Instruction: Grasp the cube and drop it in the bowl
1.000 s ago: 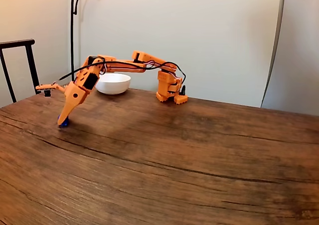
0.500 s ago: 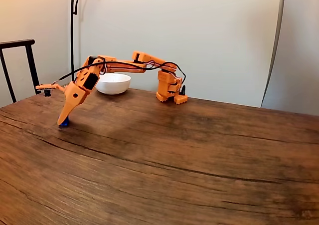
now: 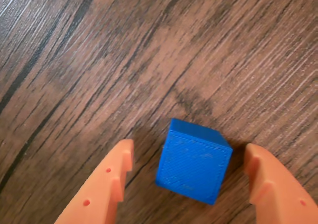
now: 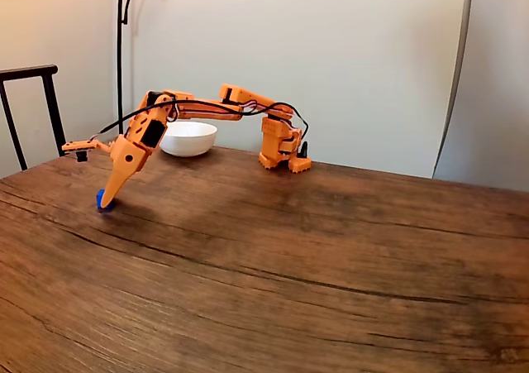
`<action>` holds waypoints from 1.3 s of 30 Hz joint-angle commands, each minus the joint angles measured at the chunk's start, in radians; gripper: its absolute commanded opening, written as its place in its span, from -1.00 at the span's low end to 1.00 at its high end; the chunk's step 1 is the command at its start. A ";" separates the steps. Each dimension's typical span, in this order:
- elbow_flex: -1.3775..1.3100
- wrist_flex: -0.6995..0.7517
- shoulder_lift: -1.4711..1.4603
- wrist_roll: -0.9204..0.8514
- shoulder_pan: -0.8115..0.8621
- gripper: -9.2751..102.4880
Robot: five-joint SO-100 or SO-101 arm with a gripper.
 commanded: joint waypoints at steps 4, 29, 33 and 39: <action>0.008 0.025 -0.032 -0.003 -0.009 -0.54; 0.008 0.035 -0.025 0.002 -0.002 -0.74; -0.006 0.038 -0.018 0.008 -0.002 -0.74; -0.153 0.253 0.031 0.060 0.011 -0.74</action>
